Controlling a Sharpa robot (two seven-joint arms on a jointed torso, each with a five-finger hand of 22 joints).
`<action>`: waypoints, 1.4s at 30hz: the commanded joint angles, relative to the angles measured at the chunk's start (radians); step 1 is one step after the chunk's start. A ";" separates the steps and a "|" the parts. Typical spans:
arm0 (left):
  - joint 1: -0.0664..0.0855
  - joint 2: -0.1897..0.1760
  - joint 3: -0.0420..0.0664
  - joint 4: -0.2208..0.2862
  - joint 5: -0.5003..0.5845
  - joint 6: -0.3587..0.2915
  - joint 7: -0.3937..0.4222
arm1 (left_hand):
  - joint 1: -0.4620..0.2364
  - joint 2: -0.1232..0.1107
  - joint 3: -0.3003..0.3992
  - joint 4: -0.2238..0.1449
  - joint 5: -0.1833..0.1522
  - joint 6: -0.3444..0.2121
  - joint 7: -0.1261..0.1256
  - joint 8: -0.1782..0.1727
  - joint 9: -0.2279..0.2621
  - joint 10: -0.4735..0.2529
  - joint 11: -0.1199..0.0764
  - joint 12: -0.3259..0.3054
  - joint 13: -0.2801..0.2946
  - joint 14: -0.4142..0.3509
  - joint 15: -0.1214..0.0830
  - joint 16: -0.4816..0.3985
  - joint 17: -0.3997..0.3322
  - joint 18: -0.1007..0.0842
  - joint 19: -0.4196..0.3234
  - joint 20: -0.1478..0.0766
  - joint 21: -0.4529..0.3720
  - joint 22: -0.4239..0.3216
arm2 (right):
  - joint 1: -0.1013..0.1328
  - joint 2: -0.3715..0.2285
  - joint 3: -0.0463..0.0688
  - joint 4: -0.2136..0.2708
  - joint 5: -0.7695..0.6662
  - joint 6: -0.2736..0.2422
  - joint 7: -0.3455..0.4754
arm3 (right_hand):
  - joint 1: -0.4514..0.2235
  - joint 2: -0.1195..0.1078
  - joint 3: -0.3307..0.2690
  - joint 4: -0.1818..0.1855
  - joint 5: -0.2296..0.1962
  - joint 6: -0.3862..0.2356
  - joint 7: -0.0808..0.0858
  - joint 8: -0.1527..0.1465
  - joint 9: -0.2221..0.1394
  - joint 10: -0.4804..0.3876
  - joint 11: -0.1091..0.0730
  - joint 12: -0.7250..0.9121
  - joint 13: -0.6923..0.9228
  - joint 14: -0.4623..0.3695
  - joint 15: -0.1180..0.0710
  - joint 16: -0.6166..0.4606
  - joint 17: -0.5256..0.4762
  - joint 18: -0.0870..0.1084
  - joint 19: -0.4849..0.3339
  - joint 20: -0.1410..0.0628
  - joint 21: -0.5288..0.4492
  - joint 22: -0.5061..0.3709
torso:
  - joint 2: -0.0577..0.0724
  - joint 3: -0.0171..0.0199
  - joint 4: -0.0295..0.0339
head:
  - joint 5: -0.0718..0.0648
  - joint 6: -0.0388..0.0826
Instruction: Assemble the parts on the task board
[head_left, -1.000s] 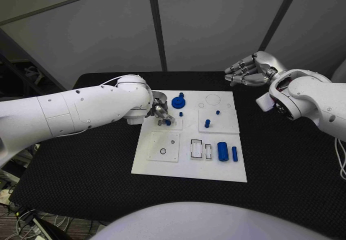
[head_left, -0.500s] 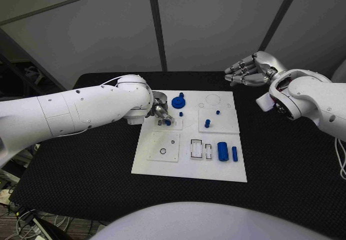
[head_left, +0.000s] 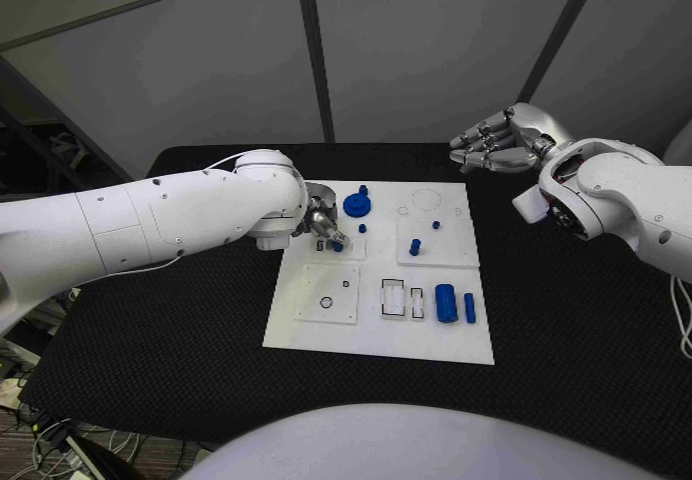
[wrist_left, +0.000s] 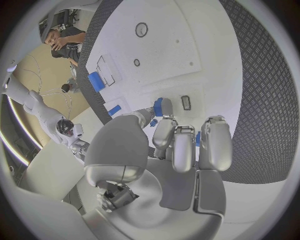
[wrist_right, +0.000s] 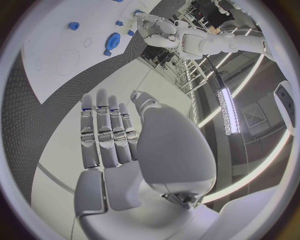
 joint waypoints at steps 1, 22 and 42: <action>0.001 0.002 0.000 0.003 0.023 -0.001 -0.008 | 0.012 0.003 0.089 -0.081 0.003 -0.007 0.001 0.006 0.001 -0.005 0.000 -0.005 -0.003 0.084 -0.004 0.003 0.183 -0.012 0.003 0.000 -0.005 0.079 | 0.002 0.001 0.001 0.000 -0.001 0.010 0.000 | -0.009 0.001 -0.003 0.002 0.004 -0.002 0.002 -0.001 0.000 -0.001 0.004 -0.003 -0.001 0.004 0.007 -0.007 0.001 0.012 0.007 0.000 -0.006 -0.001 | 0.000 0.0000 -0.0002 | 0.000 0.000; 0.000 -0.022 0.000 0.034 0.009 -0.123 0.000 | 0.026 -0.020 0.156 -0.125 0.002 -0.010 0.006 0.010 0.005 -0.009 0.003 -0.028 -0.028 0.084 -0.001 0.004 0.183 -0.012 0.003 0.003 -0.007 0.082 | 0.002 -0.001 0.001 0.000 -0.001 0.009 0.002 | -0.011 0.001 -0.005 0.004 0.004 -0.002 0.002 -0.001 0.000 -0.001 0.004 -0.003 -0.002 0.004 0.007 -0.007 0.002 0.012 0.008 0.001 -0.007 -0.002 | 0.000 -0.0002 -0.0001 | 0.001 0.001; -0.011 -0.040 0.000 0.042 -0.013 -0.173 0.000 | 0.029 -0.027 0.168 -0.133 0.005 -0.007 0.005 0.011 0.006 -0.007 0.002 -0.029 -0.029 0.084 -0.002 0.004 0.184 -0.014 0.011 0.002 0.001 0.091 | 0.002 -0.001 0.001 -0.001 -0.001 0.009 0.002 | -0.013 0.001 -0.005 0.005 0.005 -0.003 0.002 -0.001 0.000 -0.001 0.004 -0.003 -0.002 0.004 0.007 -0.007 0.002 0.012 0.009 0.001 -0.008 -0.003 | 0.001 0.0003 -0.0006 | 0.006 -0.002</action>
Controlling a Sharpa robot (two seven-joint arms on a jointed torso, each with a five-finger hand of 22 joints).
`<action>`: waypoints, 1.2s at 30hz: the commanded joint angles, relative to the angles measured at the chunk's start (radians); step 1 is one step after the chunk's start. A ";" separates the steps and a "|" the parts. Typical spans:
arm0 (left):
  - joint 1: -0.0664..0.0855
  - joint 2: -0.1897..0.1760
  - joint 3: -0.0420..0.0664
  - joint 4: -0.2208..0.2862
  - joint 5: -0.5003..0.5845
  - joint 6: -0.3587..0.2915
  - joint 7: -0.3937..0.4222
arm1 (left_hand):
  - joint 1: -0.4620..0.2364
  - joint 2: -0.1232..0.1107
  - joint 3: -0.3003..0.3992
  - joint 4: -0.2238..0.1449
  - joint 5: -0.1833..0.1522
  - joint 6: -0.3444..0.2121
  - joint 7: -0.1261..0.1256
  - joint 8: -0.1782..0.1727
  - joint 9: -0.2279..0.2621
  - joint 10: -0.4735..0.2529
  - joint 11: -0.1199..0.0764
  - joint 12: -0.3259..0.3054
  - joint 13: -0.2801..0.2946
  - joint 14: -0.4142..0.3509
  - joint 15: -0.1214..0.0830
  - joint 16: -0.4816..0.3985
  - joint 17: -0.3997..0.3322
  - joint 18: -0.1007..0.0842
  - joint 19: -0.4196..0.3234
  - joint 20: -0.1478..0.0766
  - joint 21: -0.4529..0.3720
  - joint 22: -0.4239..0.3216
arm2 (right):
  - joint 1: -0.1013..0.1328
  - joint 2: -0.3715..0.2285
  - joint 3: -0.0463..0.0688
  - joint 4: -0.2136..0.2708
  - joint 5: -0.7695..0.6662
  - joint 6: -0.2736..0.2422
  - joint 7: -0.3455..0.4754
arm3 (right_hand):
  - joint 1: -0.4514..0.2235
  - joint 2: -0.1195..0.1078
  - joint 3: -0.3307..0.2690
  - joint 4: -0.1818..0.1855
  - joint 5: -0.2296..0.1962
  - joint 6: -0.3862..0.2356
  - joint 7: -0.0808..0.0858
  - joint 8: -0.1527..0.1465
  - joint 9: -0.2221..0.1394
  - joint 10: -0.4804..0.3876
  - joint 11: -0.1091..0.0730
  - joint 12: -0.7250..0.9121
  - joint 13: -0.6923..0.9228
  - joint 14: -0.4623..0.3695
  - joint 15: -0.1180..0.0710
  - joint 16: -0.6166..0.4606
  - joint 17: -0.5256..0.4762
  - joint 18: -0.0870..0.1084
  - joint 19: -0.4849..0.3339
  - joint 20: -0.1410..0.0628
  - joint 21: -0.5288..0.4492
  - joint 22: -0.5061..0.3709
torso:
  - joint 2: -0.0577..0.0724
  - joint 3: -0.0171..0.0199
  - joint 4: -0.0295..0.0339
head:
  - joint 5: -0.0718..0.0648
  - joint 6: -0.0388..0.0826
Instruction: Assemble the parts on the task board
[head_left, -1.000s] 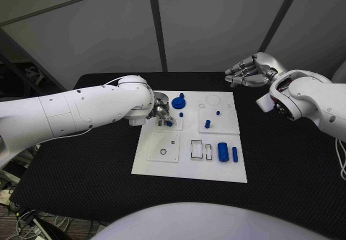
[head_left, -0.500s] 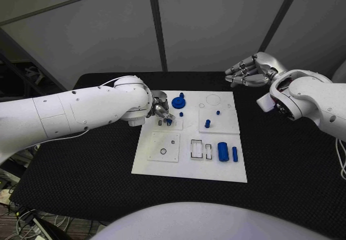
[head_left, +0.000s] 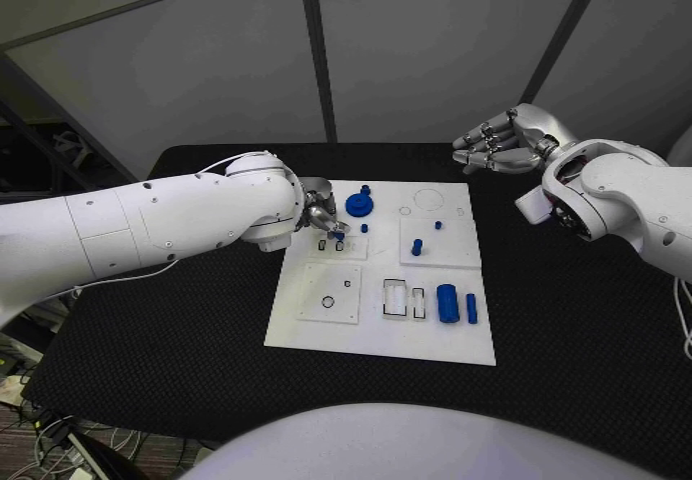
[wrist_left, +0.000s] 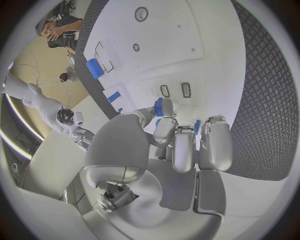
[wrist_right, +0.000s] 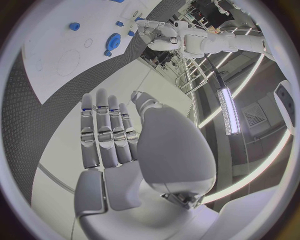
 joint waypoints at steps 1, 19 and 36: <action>-0.004 0.002 0.000 -0.003 -0.016 -0.010 0.000 | -0.001 -0.010 0.154 -0.147 0.004 0.000 0.000 0.004 0.001 -0.003 -0.006 -0.008 -0.003 0.083 -0.004 0.004 0.184 -0.014 0.007 -0.001 0.005 0.091 | 0.002 0.000 0.001 0.000 -0.001 0.005 0.005 | -0.009 -0.003 -0.002 0.002 0.005 -0.003 0.002 -0.001 0.000 -0.001 0.004 -0.003 -0.002 0.000 0.003 -0.004 0.001 0.012 0.009 0.001 -0.003 -0.001 | 0.001 0.0005 -0.0007 | 0.000 0.000; -0.020 0.007 0.000 -0.004 -0.059 -0.020 -0.003 | 0.000 -0.010 0.157 -0.148 0.005 0.000 0.000 0.004 0.001 -0.004 -0.006 -0.014 -0.010 0.083 -0.004 0.004 0.184 -0.015 0.008 -0.002 0.006 0.092 | 0.002 -0.001 0.001 0.000 -0.001 0.006 0.006 | -0.009 -0.003 -0.002 0.002 0.005 -0.003 0.002 -0.001 0.000 -0.001 0.004 -0.003 -0.002 0.000 0.003 -0.004 0.001 0.012 0.009 0.001 -0.003 -0.001 | 0.000 -0.0007 -0.0004 | 0.000 -0.004; -0.029 0.010 0.000 0.000 -0.095 0.022 -0.005 | 0.000 -0.012 0.160 -0.150 0.005 0.000 0.000 0.004 0.001 -0.006 -0.006 -0.019 -0.015 0.082 -0.004 0.004 0.184 -0.014 0.007 -0.002 0.005 0.091 | 0.002 0.000 0.000 -0.003 -0.001 0.011 0.008 | -0.010 -0.002 -0.003 0.003 0.005 -0.003 0.002 -0.001 0.000 -0.001 0.004 -0.003 -0.002 0.000 0.003 -0.004 0.001 0.012 0.010 0.001 -0.005 -0.002 | 0.001 -0.0007 -0.0010 | 0.003 -0.004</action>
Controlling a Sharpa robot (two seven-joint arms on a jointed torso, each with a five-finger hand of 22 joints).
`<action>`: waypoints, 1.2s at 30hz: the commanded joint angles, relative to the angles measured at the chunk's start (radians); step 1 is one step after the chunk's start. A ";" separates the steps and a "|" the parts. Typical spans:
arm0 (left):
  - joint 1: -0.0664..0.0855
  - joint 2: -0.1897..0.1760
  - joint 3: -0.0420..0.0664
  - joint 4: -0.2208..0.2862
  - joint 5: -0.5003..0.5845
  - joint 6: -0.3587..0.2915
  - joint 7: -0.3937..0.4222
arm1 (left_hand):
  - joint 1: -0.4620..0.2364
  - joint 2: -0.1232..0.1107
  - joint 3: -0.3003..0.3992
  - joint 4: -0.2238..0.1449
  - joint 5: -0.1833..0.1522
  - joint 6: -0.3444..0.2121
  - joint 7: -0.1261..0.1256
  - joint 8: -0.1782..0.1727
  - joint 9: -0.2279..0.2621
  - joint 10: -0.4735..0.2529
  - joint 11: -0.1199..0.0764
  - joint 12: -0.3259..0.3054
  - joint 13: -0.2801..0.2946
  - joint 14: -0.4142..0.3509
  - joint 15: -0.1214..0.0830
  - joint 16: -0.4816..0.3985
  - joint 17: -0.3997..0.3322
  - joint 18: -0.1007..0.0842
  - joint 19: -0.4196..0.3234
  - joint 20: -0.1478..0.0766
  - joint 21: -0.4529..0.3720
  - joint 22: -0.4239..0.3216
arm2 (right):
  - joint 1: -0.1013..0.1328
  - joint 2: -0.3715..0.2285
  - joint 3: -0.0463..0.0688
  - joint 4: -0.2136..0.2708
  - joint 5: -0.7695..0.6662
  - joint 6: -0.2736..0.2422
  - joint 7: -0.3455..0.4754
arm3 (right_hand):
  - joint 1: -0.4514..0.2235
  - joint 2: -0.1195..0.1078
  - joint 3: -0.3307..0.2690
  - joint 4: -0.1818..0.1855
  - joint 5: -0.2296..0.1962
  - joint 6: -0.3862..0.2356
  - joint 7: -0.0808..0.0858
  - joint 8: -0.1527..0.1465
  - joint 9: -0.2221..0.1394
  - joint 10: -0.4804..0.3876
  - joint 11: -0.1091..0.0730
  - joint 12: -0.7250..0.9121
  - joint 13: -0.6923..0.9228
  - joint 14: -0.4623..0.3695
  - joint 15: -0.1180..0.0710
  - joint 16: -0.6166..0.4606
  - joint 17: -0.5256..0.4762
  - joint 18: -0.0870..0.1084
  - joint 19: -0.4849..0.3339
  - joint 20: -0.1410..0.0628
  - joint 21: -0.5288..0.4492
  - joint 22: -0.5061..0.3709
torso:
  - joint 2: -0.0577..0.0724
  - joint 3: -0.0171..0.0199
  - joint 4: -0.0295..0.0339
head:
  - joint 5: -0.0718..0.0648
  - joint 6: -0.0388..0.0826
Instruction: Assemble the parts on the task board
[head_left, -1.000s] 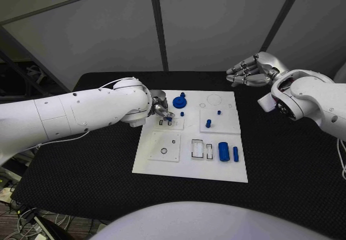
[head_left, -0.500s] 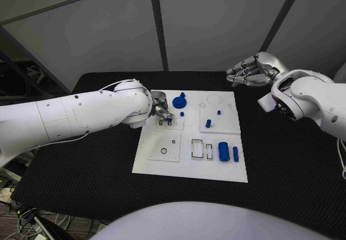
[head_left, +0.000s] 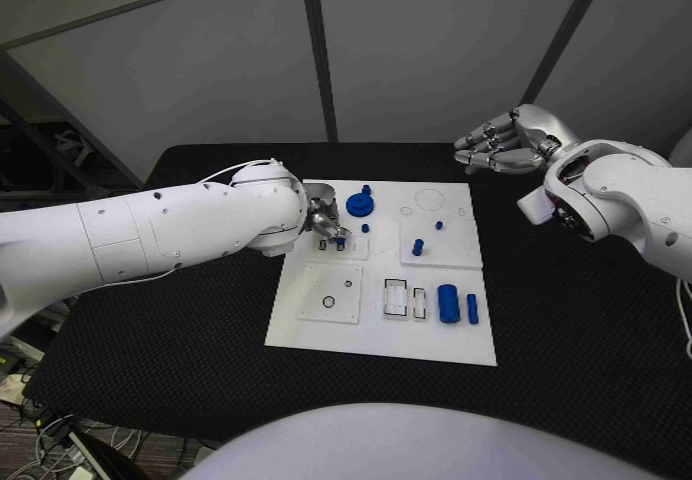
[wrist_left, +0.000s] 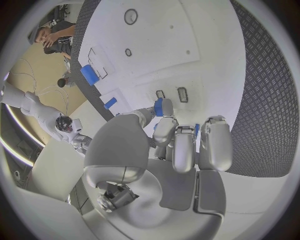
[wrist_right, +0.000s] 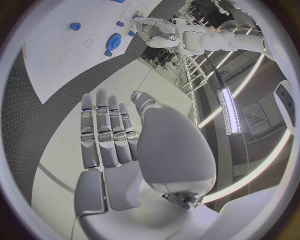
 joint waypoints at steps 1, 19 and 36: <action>-0.004 0.000 -0.002 0.003 -0.028 0.030 -0.006 | 0.004 -0.009 0.157 -0.153 0.004 -0.001 -0.005 0.004 0.001 -0.001 -0.004 -0.005 -0.001 0.081 -0.006 0.004 0.184 -0.014 0.004 0.002 0.005 0.091 | 0.002 0.001 0.001 -0.001 -0.001 0.009 0.007 | -0.011 -0.002 -0.004 0.004 0.005 -0.003 0.002 0.000 0.000 -0.001 0.004 -0.003 -0.001 0.000 0.004 -0.004 0.002 0.012 0.010 0.001 -0.005 -0.003 | 0.000 -0.0002 0.0000 | 0.000 0.000; -0.008 -0.012 -0.002 0.025 -0.033 0.057 -0.007 | 0.004 -0.012 0.161 -0.156 0.007 0.000 -0.004 0.003 0.001 0.000 -0.004 -0.006 -0.003 0.081 -0.006 0.004 0.184 -0.014 0.004 0.001 0.005 0.091 | 0.002 0.002 0.000 -0.004 -0.001 0.014 0.008 | -0.013 0.000 -0.005 0.006 0.005 -0.002 0.002 0.000 0.000 -0.001 0.004 -0.002 -0.001 0.001 0.004 -0.004 0.002 0.012 0.011 0.001 -0.007 -0.004 | -0.001 0.0003 0.0002 | 0.002 0.000; -0.010 -0.016 -0.002 0.026 -0.033 0.066 -0.007 | 0.004 -0.012 0.161 -0.156 0.007 0.000 -0.004 0.003 0.001 0.000 -0.004 -0.006 -0.003 0.081 -0.006 0.004 0.184 -0.014 0.004 0.001 0.005 0.091 | 0.002 0.002 0.000 -0.006 -0.001 0.016 0.008 | -0.013 0.000 -0.005 0.006 0.005 -0.002 0.002 0.000 0.000 -0.001 0.004 -0.002 -0.001 0.001 0.004 -0.004 0.002 0.012 0.011 0.001 -0.007 -0.004 | 0.001 -0.0001 -0.0002 | 0.001 0.000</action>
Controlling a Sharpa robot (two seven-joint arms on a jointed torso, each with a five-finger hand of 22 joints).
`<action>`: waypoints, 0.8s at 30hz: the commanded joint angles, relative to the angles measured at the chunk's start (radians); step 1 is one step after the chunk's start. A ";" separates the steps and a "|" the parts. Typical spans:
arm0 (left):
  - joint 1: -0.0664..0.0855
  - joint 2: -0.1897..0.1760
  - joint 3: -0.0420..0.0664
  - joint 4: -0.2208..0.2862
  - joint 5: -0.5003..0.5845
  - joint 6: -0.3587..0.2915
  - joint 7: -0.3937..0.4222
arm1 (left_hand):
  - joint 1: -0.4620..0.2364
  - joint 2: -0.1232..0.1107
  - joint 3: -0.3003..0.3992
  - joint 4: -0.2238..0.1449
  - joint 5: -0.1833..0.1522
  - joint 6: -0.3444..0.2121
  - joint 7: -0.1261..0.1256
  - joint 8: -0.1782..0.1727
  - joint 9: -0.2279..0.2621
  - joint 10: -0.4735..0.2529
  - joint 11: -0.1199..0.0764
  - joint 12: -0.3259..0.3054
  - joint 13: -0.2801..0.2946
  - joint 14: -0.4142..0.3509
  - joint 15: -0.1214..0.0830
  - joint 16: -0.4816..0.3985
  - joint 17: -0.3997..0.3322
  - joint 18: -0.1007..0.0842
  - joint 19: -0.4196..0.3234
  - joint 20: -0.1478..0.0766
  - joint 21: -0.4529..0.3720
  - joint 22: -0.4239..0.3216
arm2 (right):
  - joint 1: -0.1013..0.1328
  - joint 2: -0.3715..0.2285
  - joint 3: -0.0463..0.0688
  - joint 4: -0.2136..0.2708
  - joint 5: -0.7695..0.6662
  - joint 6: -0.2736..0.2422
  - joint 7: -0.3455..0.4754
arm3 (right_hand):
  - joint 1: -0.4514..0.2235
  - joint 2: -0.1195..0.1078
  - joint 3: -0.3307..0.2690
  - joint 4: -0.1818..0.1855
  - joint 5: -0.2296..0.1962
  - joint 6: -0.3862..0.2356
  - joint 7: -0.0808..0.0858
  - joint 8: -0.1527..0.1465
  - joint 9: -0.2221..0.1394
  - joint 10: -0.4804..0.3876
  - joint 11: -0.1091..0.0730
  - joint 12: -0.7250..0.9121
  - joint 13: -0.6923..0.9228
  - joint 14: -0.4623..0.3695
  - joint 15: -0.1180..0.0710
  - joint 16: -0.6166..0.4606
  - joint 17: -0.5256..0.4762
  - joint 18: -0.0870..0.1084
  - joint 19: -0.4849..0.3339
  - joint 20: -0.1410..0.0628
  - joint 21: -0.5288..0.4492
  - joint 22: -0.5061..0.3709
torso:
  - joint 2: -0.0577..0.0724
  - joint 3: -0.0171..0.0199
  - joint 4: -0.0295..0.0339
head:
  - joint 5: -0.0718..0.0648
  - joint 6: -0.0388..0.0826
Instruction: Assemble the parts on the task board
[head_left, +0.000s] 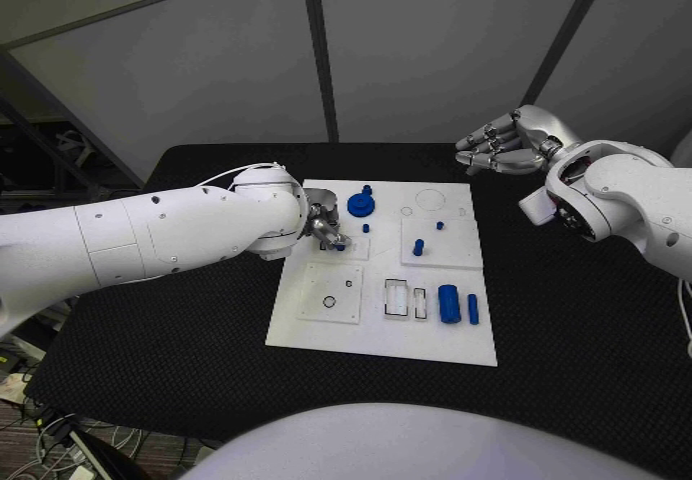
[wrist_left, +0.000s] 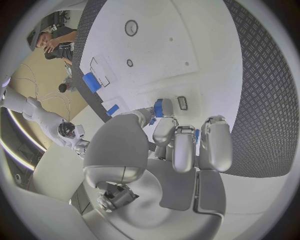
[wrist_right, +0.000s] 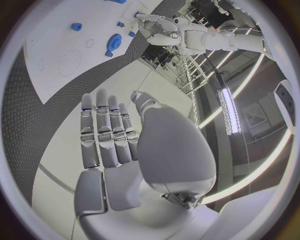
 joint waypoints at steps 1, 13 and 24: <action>-0.004 -0.001 -0.003 -0.003 -0.008 0.027 -0.007 | 0.011 0.003 0.161 -0.156 0.004 -0.001 -0.008 0.004 -0.001 -0.002 -0.006 -0.006 -0.001 0.082 -0.008 0.004 0.184 -0.014 0.004 0.001 0.005 0.091 | 0.002 0.001 0.001 0.000 -0.001 0.008 0.007 | -0.013 0.000 -0.002 0.003 0.005 -0.002 0.002 0.000 0.000 -0.001 0.004 -0.002 -0.001 0.001 0.004 -0.004 0.001 0.013 0.008 -0.002 -0.007 -0.001 | 0.001 -0.0006 -0.0001 | -0.001 0.000; -0.004 0.001 -0.003 -0.008 -0.007 0.029 -0.008 | 0.007 0.001 0.163 -0.156 0.006 0.002 -0.007 0.004 -0.001 0.001 -0.006 -0.004 0.001 0.082 -0.008 0.004 0.184 -0.014 0.004 0.001 0.005 0.092 | 0.002 0.002 0.001 0.000 -0.001 0.009 0.006 | -0.015 0.001 -0.003 0.004 0.005 -0.002 0.002 0.000 0.000 -0.001 0.004 -0.002 -0.001 0.001 0.004 -0.004 0.001 0.013 0.009 -0.002 -0.008 -0.002 | 0.001 0.0000 -0.0011 | 0.000 0.000; -0.004 0.006 -0.003 -0.014 0.008 0.025 -0.007 | -0.122 -0.031 0.049 -0.070 -0.006 0.031 -0.018 0.008 -0.005 0.015 -0.012 0.006 0.008 0.082 -0.010 0.004 0.184 -0.016 0.009 -0.001 0.006 0.098 | 0.002 0.000 0.001 0.001 -0.001 0.009 0.005 | -0.015 0.001 -0.003 0.004 0.005 -0.002 0.002 0.000 0.000 -0.001 0.004 -0.002 -0.001 0.001 0.004 -0.004 0.001 0.013 0.009 -0.002 -0.008 -0.002 | 0.000 0.0004 -0.0010 | -0.003 0.000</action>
